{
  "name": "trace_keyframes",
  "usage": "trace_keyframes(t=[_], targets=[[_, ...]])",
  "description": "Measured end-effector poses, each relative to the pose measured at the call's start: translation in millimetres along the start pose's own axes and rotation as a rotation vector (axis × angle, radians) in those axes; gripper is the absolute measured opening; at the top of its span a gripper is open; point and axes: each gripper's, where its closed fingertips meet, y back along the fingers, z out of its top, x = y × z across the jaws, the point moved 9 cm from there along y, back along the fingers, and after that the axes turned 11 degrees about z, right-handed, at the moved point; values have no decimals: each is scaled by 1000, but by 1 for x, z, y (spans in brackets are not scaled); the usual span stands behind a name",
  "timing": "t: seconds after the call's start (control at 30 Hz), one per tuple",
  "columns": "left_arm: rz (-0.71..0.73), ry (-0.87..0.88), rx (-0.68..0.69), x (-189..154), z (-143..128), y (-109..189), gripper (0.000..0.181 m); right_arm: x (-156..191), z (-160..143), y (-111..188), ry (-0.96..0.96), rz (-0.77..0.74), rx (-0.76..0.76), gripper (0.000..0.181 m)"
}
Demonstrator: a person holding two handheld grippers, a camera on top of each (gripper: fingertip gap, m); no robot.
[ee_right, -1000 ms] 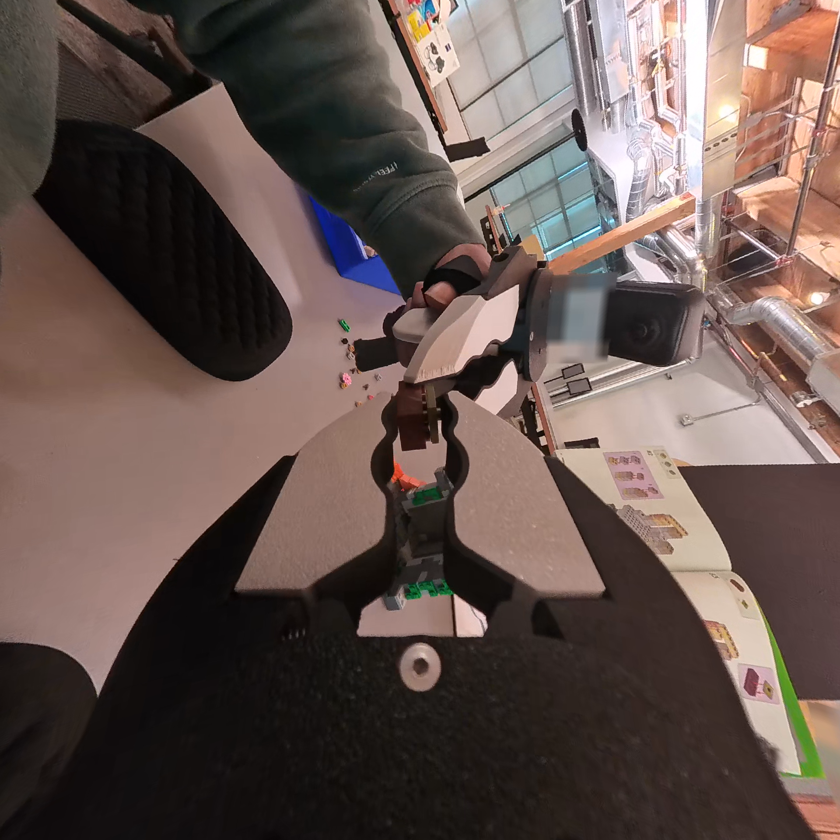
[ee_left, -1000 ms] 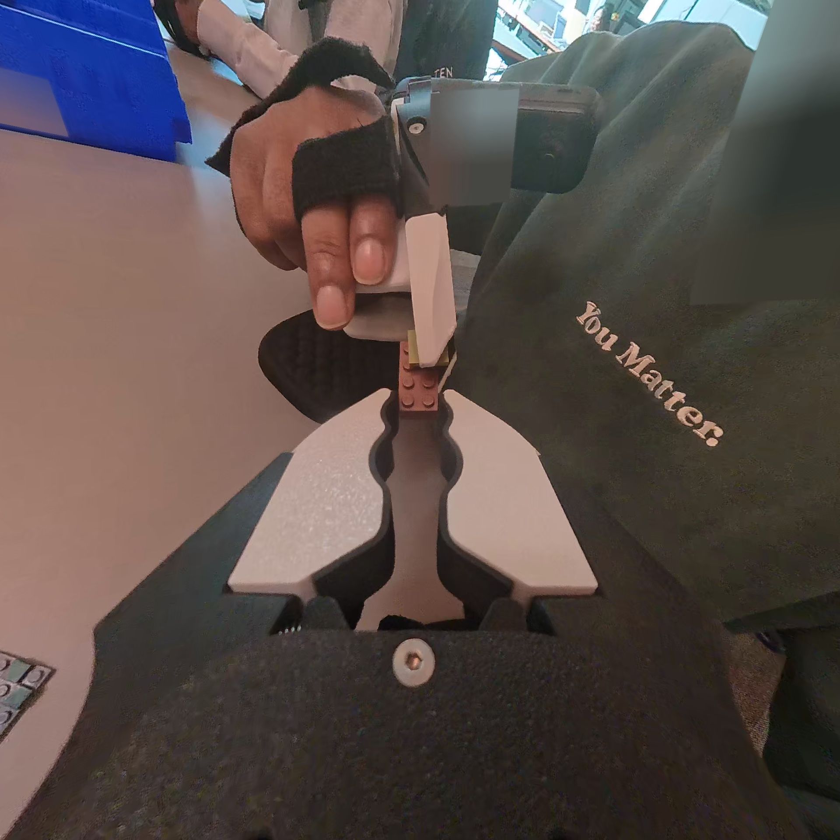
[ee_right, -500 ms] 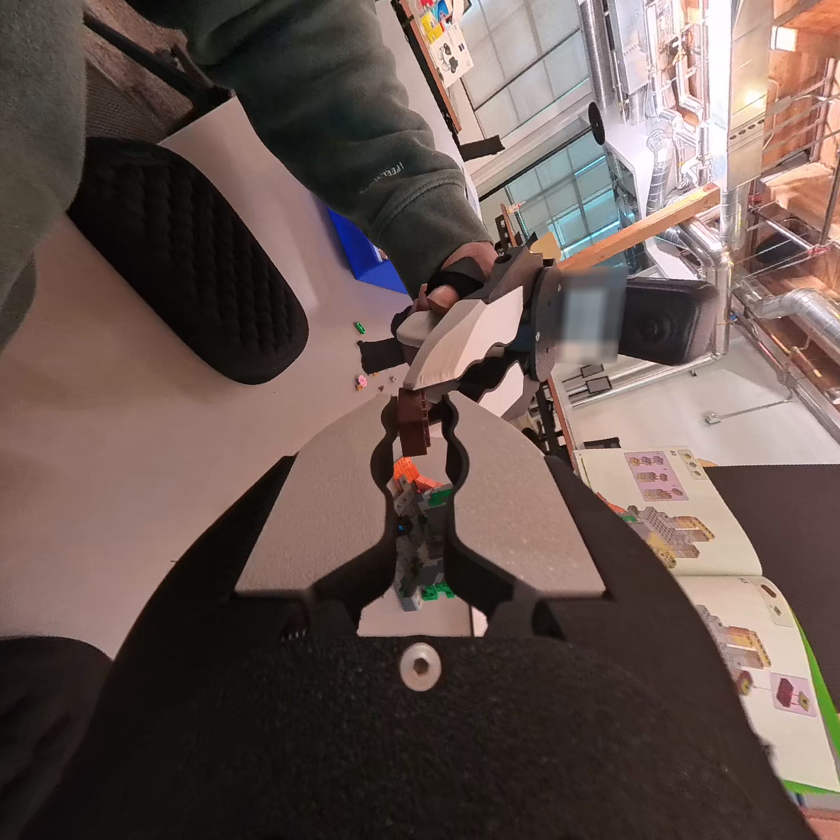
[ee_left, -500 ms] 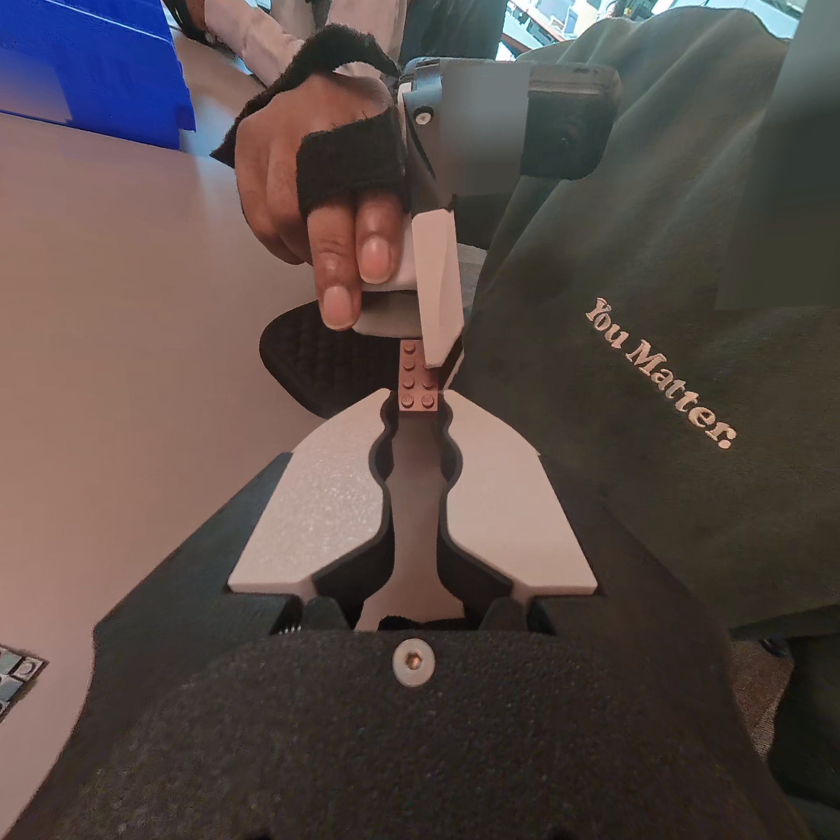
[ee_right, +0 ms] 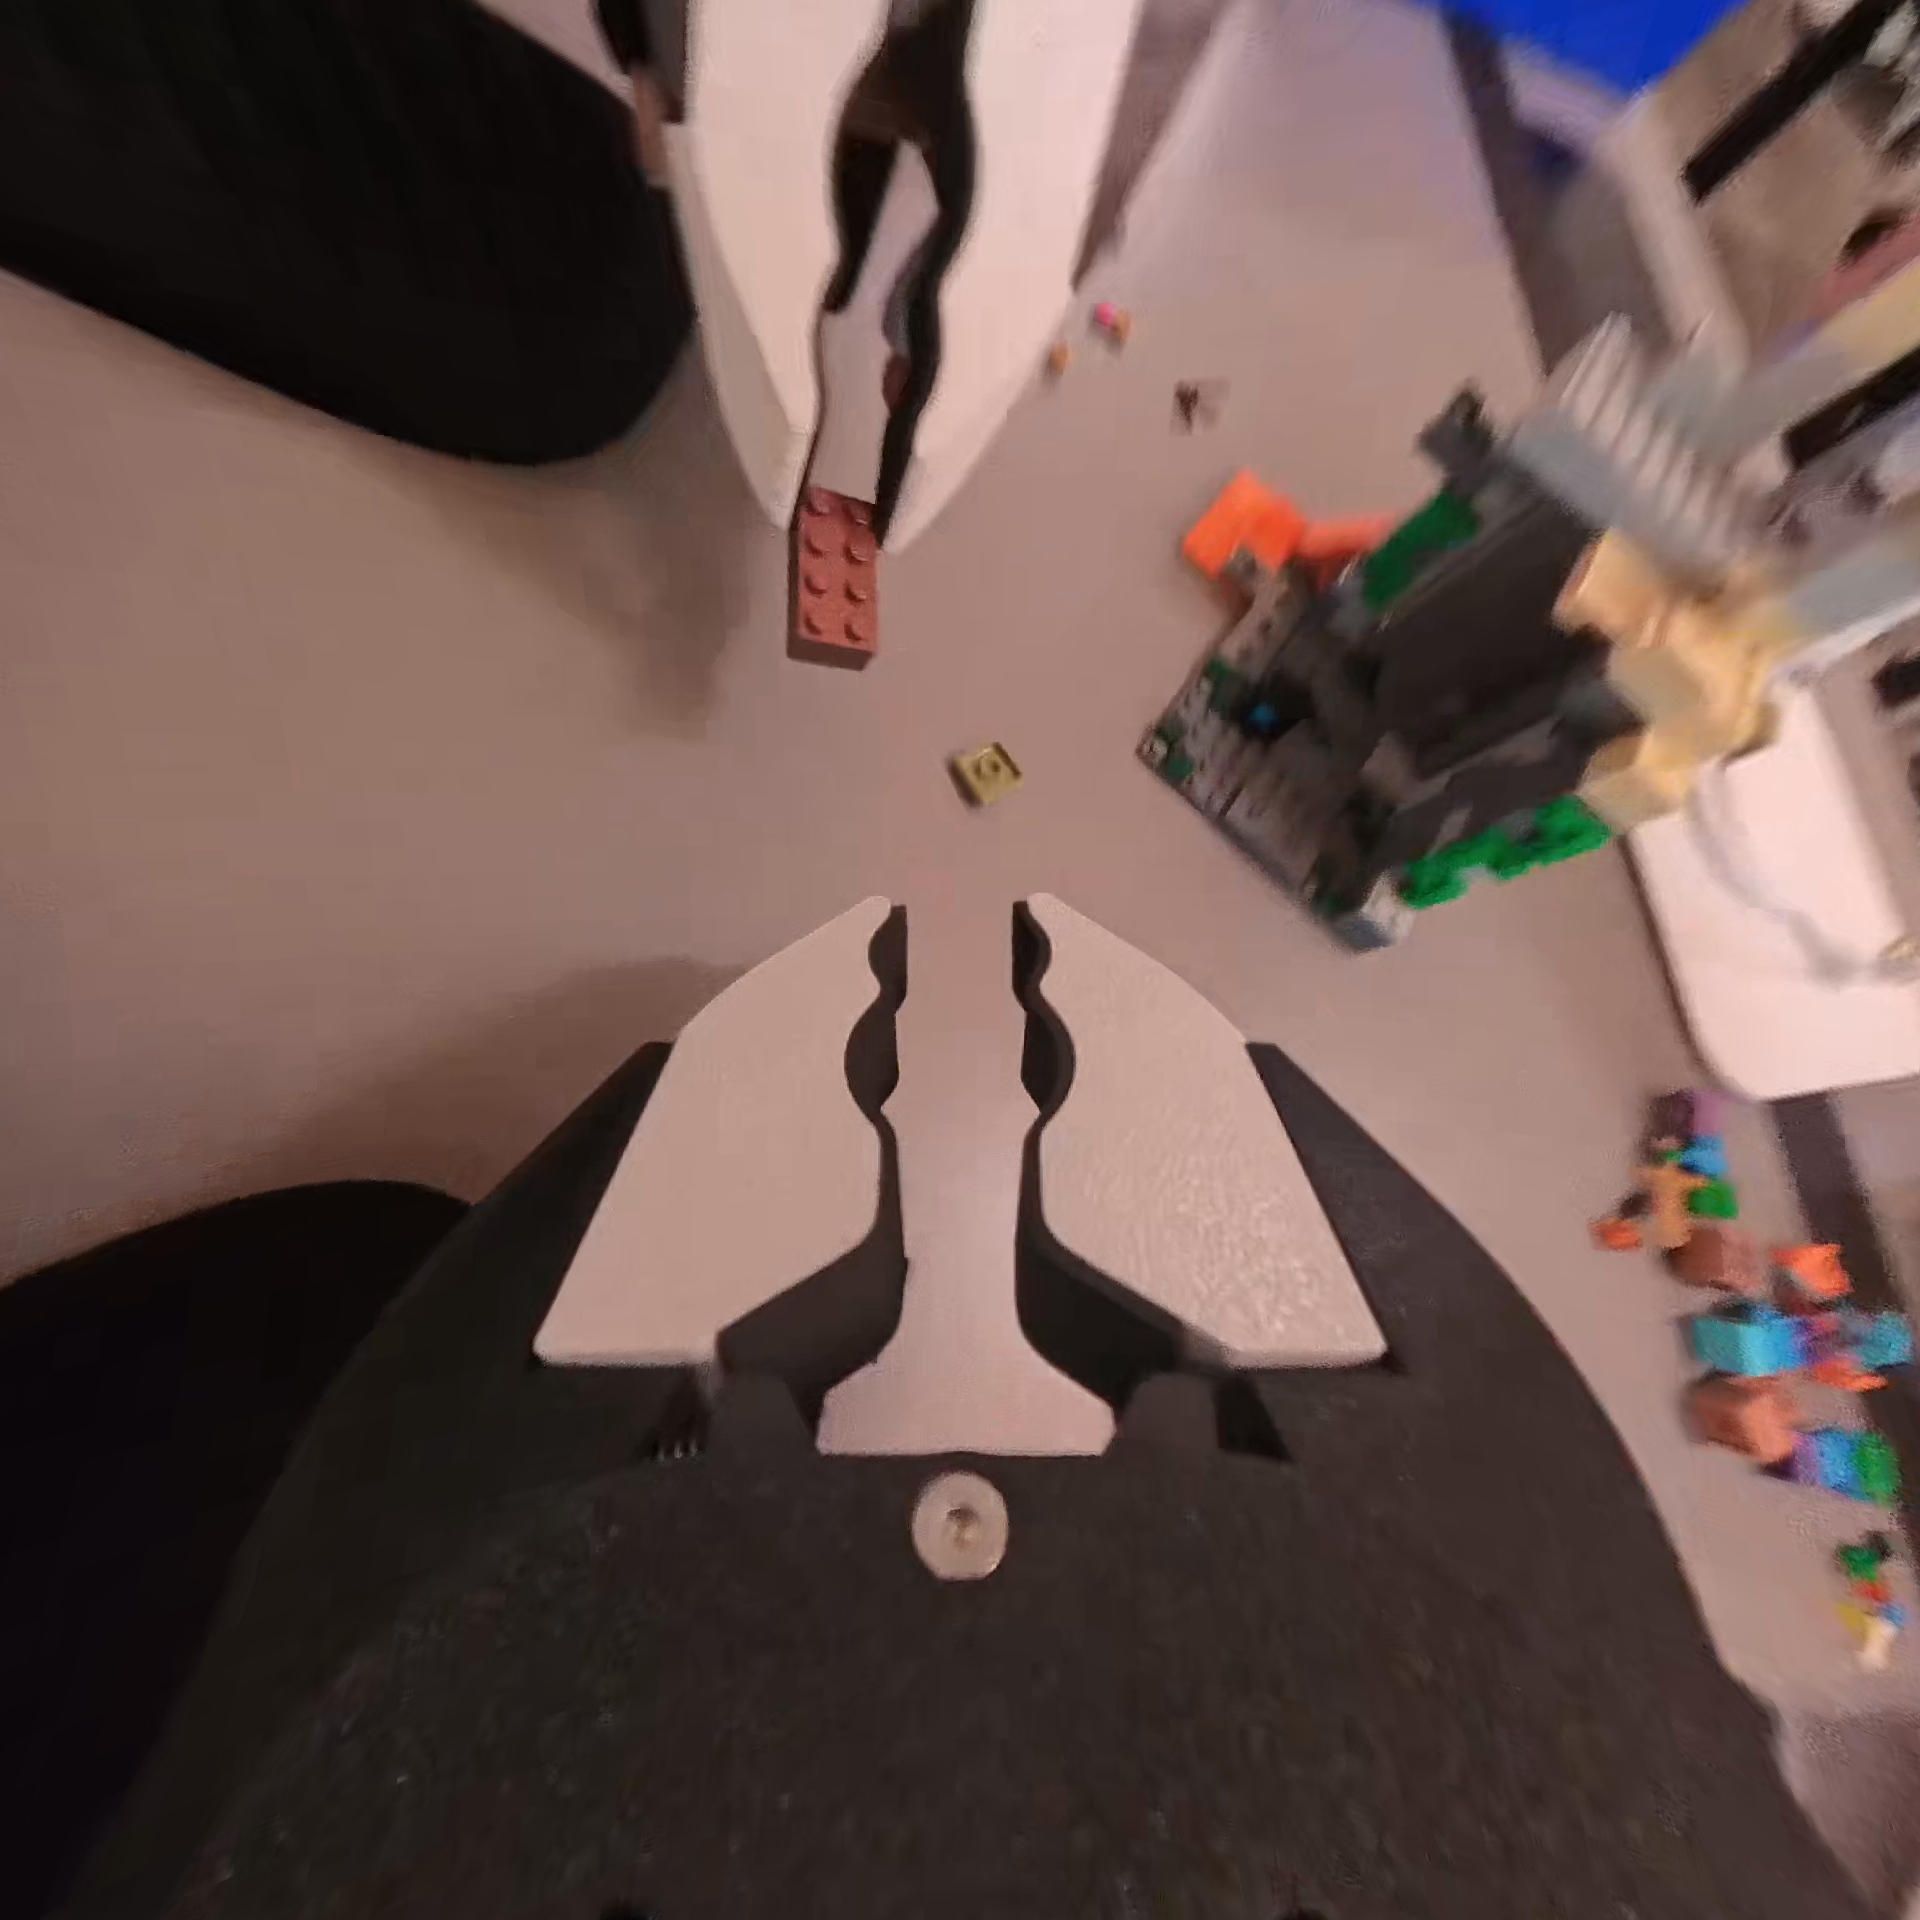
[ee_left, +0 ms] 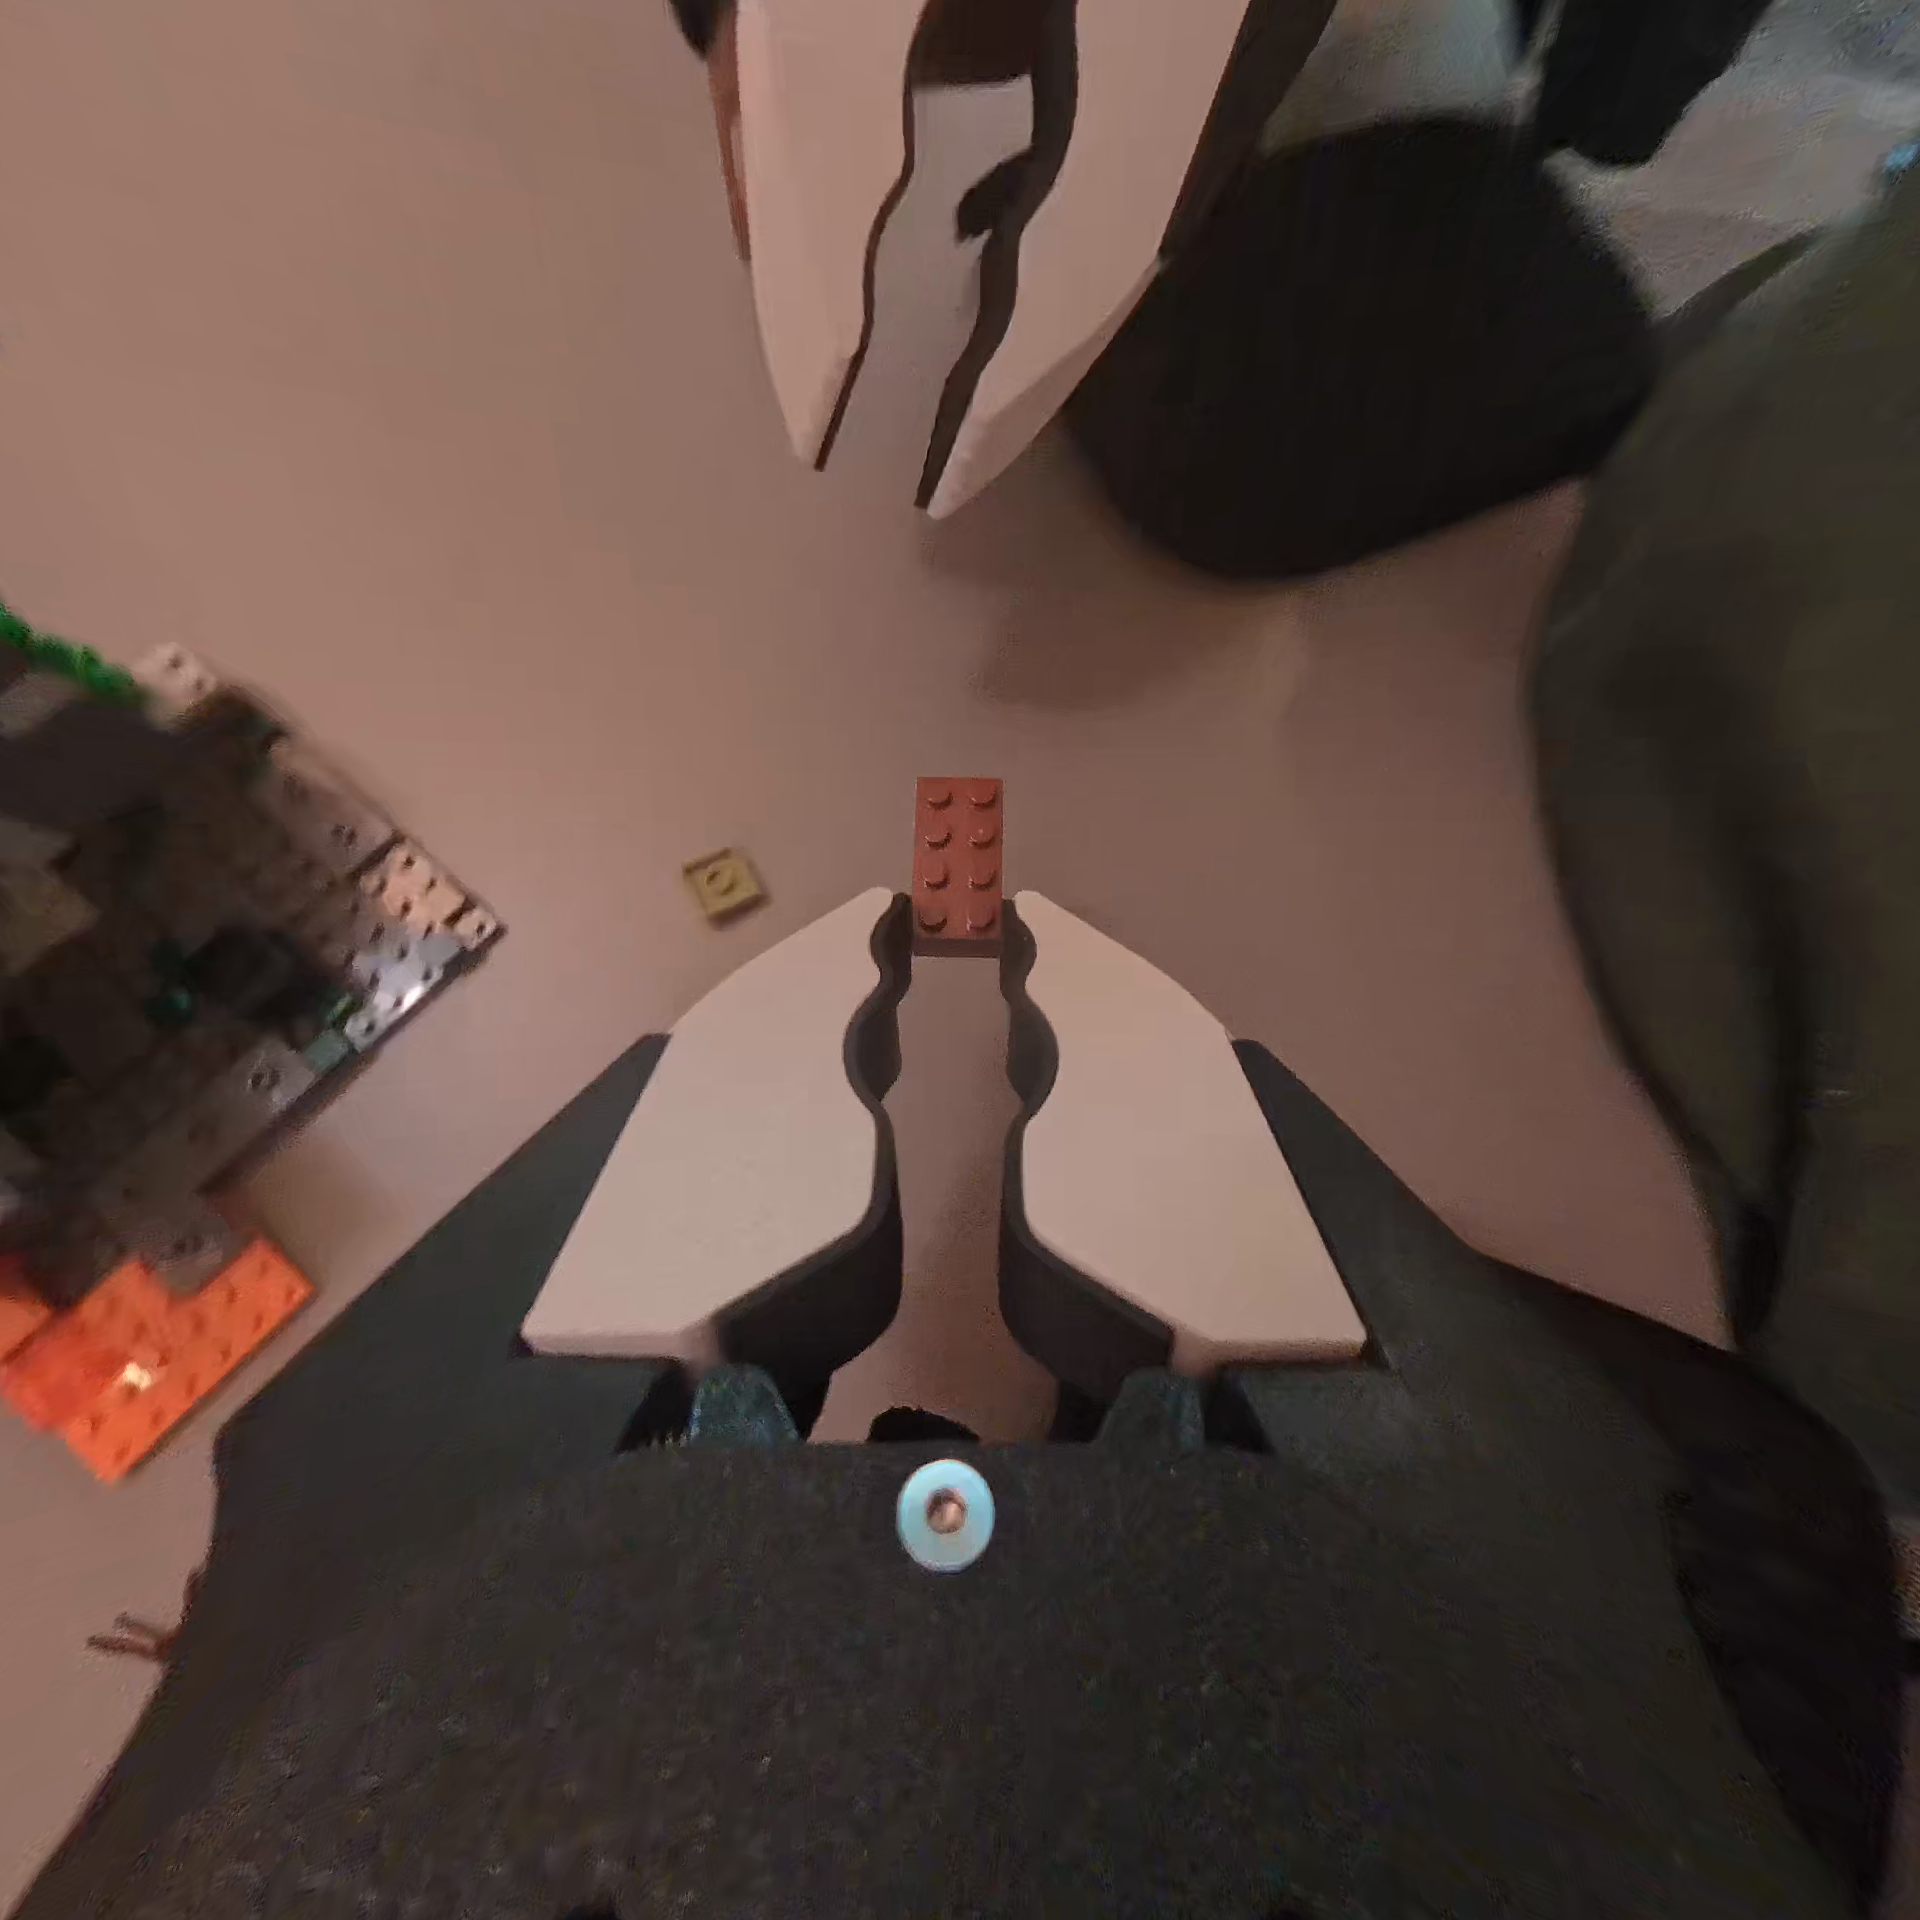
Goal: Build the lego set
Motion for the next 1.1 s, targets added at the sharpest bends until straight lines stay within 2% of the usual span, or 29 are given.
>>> trace_keyframes(t=[0.03,0.1,0.23,0.37,0.53,0.77,0.97,1.1], targets=[[38,0,19,1,-7,-5,16,-4,-2,-7,-41,14,15,20],[77,8,42,0,-18,-13,16,-9,0,-21,-80,75,15,20],[158,1,72,-1,-31,-25,16,-24,10,-47,-36,159,72,23],[202,3,60,-1,-34,-31,16,-43,14,-69,-22,235,130,25],[221,-12,42,-2,-38,-32,21,-49,15,-85,-44,308,178,26],[213,46,-54,6,-41,-21,23,-53,9,-84,-49,324,169,15],[296,-16,-194,2,-30,-12,20,-49,15,-65,-308,469,-106,0],[345,-73,-155,2,-30,-15,17,-43,11,-63,-247,384,-50,0]])
